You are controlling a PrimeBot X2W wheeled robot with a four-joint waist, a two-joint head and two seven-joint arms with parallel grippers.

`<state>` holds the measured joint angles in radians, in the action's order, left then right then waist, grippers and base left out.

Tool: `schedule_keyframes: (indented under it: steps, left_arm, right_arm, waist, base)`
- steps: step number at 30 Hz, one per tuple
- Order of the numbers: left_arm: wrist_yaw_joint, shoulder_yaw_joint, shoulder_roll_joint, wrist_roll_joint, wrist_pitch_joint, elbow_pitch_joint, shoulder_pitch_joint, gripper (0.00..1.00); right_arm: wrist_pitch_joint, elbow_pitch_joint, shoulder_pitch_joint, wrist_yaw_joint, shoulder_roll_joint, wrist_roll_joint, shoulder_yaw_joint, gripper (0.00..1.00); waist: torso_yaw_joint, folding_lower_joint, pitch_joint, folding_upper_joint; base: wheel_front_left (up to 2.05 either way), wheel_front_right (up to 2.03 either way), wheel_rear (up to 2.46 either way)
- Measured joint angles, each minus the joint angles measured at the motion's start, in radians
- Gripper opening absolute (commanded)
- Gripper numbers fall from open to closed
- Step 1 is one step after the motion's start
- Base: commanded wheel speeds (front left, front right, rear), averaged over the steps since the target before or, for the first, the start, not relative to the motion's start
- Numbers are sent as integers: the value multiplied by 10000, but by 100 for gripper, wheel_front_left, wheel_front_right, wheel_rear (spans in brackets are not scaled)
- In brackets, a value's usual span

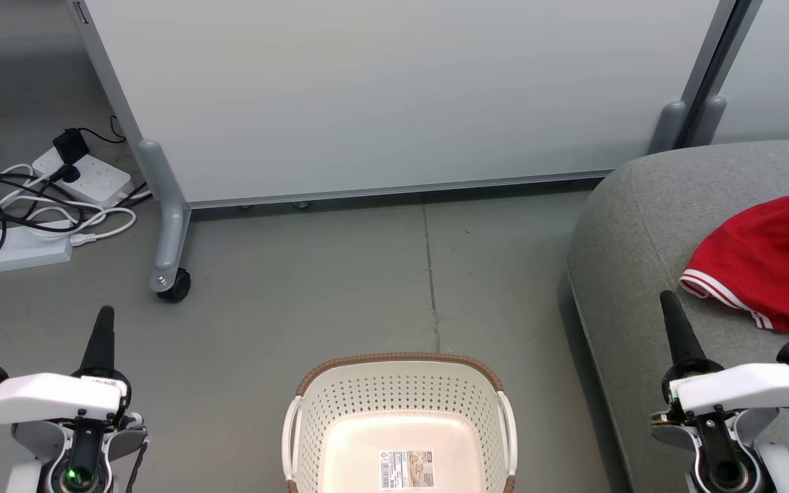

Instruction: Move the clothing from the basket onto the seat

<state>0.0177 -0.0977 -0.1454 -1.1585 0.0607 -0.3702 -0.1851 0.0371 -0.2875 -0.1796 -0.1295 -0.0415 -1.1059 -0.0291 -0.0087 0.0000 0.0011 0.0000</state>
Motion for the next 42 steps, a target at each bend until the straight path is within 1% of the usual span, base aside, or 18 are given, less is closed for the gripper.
schedule_keyframes:
  steps: [14,42]
  left_arm:
    - [332,-439,163,-1133,512,-491,-587,0]
    - [825,-1108,428,-2938,1323,-1243,-1530,0]
  right_arm:
    - [0,-571,-453,2,-6,-1488,46,0]
    - [36,-1461,-1238,0,-27,-3827,69,0]
  waist:
    - [19,0,43,0]
    - [55,0,124,0]
  base:
    - [0,0,0]
    - [0,0,0]
